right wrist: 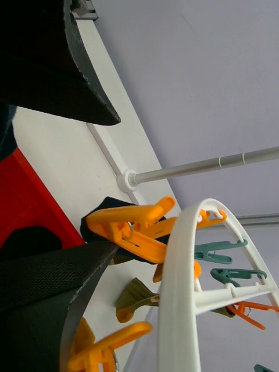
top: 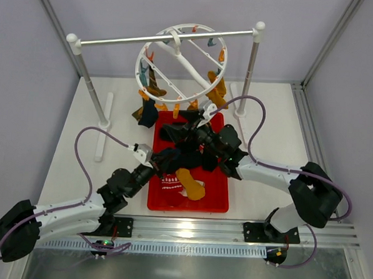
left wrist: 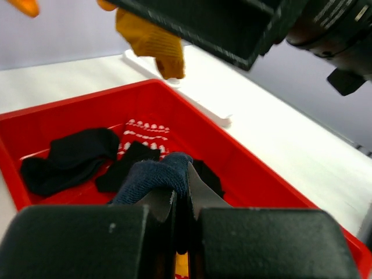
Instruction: Remove the socks clipped to the hanger
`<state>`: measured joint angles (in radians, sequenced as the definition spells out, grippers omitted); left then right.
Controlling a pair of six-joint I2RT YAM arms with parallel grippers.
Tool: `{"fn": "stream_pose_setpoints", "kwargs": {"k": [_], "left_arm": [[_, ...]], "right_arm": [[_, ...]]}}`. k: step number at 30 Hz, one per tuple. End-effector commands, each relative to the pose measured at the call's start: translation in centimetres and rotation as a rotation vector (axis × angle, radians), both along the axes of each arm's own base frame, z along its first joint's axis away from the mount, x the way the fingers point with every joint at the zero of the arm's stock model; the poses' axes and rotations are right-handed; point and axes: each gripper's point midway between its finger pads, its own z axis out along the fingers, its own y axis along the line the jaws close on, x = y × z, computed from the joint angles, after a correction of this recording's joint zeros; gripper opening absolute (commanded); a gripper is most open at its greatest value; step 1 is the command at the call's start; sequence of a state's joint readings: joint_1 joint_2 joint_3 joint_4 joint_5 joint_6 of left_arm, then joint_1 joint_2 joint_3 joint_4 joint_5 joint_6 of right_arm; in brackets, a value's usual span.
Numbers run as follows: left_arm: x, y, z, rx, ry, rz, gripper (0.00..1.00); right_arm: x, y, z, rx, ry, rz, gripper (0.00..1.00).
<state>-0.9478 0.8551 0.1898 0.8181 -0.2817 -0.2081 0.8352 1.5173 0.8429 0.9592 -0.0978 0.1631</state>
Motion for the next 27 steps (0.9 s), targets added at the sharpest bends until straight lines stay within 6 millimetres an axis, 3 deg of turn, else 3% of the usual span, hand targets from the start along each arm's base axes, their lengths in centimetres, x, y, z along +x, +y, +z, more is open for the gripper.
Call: {"fn": "stream_pose_setpoints", "kwargs": {"k": [1,2,3,4,5,8,10,12,13,16,17,19,20,25,27], "left_arm": [[-2.5,-1.5,2.1,-0.043,-0.020,-0.163,0.00],[-2.9,-1.7,1.9,-0.036,-0.008,-0.184,0.00],[-3.4,-1.7,2.5,-0.050,-0.013,-0.207,0.00],[-4.1,-2.2,3.1,-0.060,-0.017,-0.257,0.00],[-4.5,-2.5,3.3,-0.060,-0.014,-0.282,0.00],[-6.2,-4.1,3.7,-0.050,-0.006,-0.415,0.00],[-6.4,-5.4,3.2,-0.030,0.020,-0.467,0.00],[-6.7,-6.6,4.0,-0.034,0.016,-0.519,0.00],[-6.2,-7.6,2.5,0.000,0.058,-0.527,0.00],[-4.9,-9.3,2.5,0.022,0.077,-0.527,0.00],[-4.3,-10.2,0.9,0.055,0.118,-0.525,0.00],[-3.5,-11.3,1.2,0.051,0.130,-0.524,0.00],[-3.2,-11.8,0.0,0.070,0.160,-0.524,0.00],[-2.3,-12.8,-0.2,0.081,0.171,-0.518,0.00],[-2.0,-12.9,-0.7,0.096,0.188,-0.506,0.08]], "right_arm": [[-3.0,-2.0,4.7,0.070,-0.124,-0.002,0.82],[-3.6,-2.4,4.1,0.054,-0.120,-0.001,0.90],[-4.1,-2.7,3.8,0.042,-0.117,-0.005,0.90],[-5.1,-3.7,5.2,0.067,-0.139,-0.009,0.96],[-5.5,-4.1,4.4,0.050,-0.127,-0.004,0.98],[-7.2,-6.1,4.6,0.040,-0.135,-0.008,1.00],[-7.4,-7.6,4.5,0.028,-0.139,-0.052,1.00],[-7.6,-9.5,4.5,0.027,-0.139,-0.109,1.00],[-6.9,-10.6,4.3,0.022,-0.133,-0.174,0.99],[-6.0,-12.8,3.7,0.026,-0.091,-0.284,1.00],[-5.2,-13.9,3.5,0.014,-0.091,-0.347,1.00],[-4.9,-14.6,3.2,0.010,-0.076,-0.377,1.00],[-4.6,-15.2,3.0,0.011,-0.070,-0.403,1.00],[-4.5,-16.8,3.1,0.033,-0.063,-0.445,0.99],[-4.6,-17.1,2.9,0.031,-0.064,-0.448,1.00]]}}
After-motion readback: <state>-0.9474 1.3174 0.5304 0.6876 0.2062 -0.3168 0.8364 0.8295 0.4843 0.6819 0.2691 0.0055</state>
